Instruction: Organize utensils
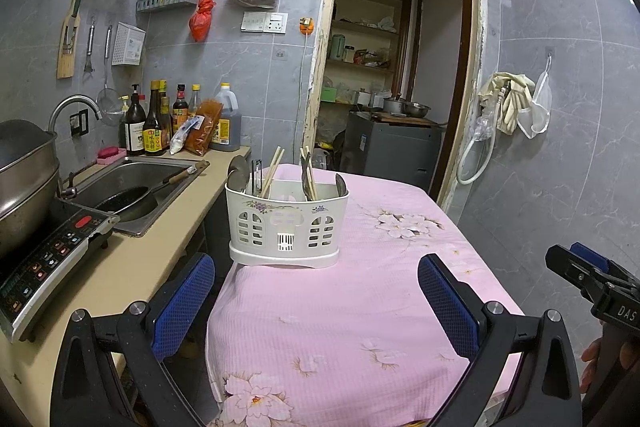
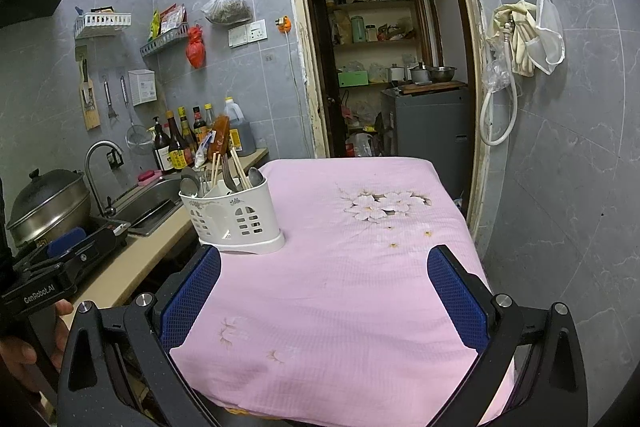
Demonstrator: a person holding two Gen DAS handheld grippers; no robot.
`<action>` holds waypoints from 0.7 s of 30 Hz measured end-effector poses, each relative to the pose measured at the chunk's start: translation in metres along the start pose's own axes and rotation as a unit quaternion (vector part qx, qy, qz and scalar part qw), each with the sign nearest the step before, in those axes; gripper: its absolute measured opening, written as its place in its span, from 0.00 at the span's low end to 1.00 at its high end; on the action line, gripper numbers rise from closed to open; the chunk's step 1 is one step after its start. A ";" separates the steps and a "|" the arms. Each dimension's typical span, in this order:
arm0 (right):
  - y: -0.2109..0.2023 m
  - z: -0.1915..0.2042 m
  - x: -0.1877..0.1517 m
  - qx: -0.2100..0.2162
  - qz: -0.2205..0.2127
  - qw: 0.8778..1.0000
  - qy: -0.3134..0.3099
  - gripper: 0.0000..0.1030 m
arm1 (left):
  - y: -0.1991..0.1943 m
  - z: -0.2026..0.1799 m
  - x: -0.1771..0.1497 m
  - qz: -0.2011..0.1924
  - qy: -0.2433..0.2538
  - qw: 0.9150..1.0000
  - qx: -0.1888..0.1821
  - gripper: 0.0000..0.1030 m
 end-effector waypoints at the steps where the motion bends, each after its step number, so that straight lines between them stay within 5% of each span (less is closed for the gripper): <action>1: 0.000 0.000 0.000 0.000 0.000 1.000 0.001 0.99 | -0.001 0.000 0.000 -0.001 0.000 1.000 0.001 1.00; 21: 0.001 0.004 -0.004 0.001 0.004 1.000 0.000 0.99 | -0.002 0.007 0.004 -0.002 0.002 1.000 0.005 1.00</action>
Point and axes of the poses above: each gripper's, at about its wrist camera, not at the fingertips, and y roughly the way its jaws point, z to its left, x to its top, the point moved 10 cm from there along y, roughly the way its jaws point, and after that the axes turned 15 degrees about -x, right-handed, at the moved point
